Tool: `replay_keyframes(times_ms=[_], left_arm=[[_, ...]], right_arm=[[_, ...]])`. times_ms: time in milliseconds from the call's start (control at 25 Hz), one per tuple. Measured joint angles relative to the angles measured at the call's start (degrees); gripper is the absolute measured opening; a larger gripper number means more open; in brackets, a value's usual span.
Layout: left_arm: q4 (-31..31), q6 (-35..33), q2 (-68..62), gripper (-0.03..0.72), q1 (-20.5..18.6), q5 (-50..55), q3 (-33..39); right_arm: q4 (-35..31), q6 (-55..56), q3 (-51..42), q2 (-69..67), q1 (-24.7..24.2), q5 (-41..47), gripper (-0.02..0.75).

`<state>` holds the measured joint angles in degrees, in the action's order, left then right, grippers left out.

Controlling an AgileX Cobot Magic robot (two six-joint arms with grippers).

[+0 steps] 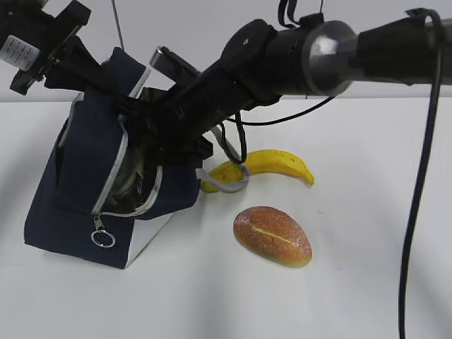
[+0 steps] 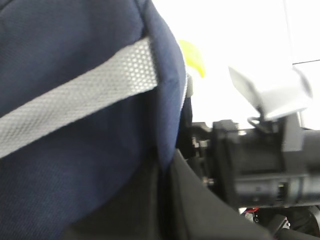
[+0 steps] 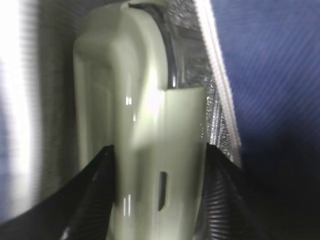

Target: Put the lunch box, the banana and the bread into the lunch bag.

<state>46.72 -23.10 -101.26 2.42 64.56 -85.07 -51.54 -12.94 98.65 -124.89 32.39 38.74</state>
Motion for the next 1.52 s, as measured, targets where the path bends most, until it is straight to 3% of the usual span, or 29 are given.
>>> replay_keyframes(times_ms=[280,560,760,1000,1240,1520], left_arm=[[-0.1,0.0,0.0,0.0,0.0,0.0,0.0],[-0.8,0.0,0.0,0.0,0.0,0.0,0.0],[-0.8,0.0,0.0,0.0,0.0,0.2,0.0],[-0.8,0.0,0.0,0.0,0.0,0.9,0.0],[-0.9,0.0,0.0,0.0,0.0,1.8,0.0],[-1.0,0.0,0.0,0.0,0.0,2.9,0.0]], right_arm=[[-0.8,-0.7,0.0,-2.5,0.2,-2.0,0.385],[-1.0,-2.2,0.6,-2.5,0.2,-2.4,0.484],[4.2,-2.3,2.8,-2.0,-1.6,5.2,0.492],[9.7,-2.4,7.1,2.7,-7.4,17.7,0.493],[18.8,-2.0,10.1,7.3,-10.3,27.6,0.493],[38.7,0.9,12.0,9.9,-10.6,31.7,0.494]])
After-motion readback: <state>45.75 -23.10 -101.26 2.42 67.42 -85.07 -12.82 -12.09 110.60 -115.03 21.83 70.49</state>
